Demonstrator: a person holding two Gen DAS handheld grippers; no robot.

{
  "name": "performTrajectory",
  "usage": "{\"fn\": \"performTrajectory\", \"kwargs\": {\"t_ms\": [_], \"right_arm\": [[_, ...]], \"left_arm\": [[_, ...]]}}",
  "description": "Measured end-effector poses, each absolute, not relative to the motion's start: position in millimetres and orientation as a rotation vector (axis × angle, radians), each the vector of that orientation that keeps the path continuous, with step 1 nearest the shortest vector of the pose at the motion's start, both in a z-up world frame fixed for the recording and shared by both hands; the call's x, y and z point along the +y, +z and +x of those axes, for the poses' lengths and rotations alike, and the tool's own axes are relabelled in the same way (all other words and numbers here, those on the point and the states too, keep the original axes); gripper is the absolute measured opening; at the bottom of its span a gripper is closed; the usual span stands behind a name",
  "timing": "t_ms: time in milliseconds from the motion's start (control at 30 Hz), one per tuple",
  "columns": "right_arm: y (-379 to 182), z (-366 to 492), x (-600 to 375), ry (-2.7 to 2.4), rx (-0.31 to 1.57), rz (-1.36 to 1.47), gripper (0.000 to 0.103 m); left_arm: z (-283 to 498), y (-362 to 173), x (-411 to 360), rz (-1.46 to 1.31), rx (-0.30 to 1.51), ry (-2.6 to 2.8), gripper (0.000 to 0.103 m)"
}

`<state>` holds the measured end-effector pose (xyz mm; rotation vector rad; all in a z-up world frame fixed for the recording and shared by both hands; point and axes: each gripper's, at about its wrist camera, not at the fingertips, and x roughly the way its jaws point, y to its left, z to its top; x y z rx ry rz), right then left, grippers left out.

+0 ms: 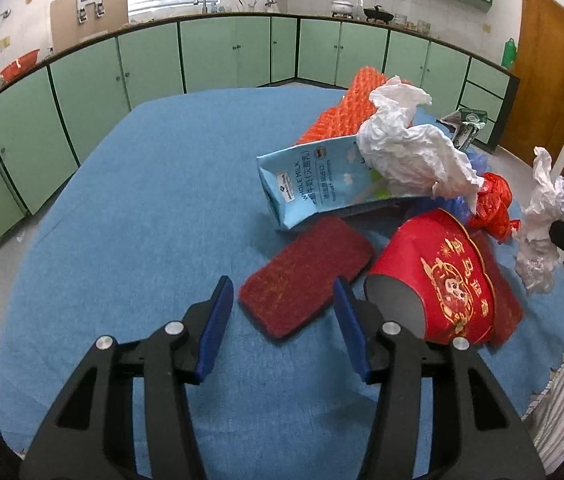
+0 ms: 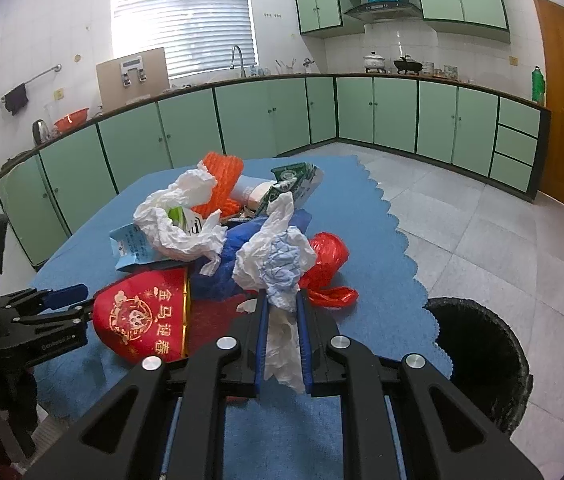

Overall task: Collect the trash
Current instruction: 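Grasp the red scouring pad with the left gripper while the right holds tissue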

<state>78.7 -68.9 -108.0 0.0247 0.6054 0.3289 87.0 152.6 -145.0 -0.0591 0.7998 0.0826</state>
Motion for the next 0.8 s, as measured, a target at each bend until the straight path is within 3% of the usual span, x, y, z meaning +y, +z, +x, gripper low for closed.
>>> {"fn": "performTrajectory", "kwargs": {"t_ms": [33,100,267,800], "right_arm": [[-107,78,-69,0.329,0.604,0.022,0.014],[-106,78,-68,0.327,0.6,0.019,0.014],[-108,79,-69,0.318,0.611,0.026,0.014],[-110,82,-67,0.323,0.629,0.024,0.014]], "left_arm": [[88,-145,153,-0.057,0.798,0.088,0.051],[92,-145,156,-0.049,0.797,0.095,0.064],[97,-148,160,-0.047,0.811,0.08,0.08],[116,-161,154,-0.042,0.871,0.062,0.085]]}}
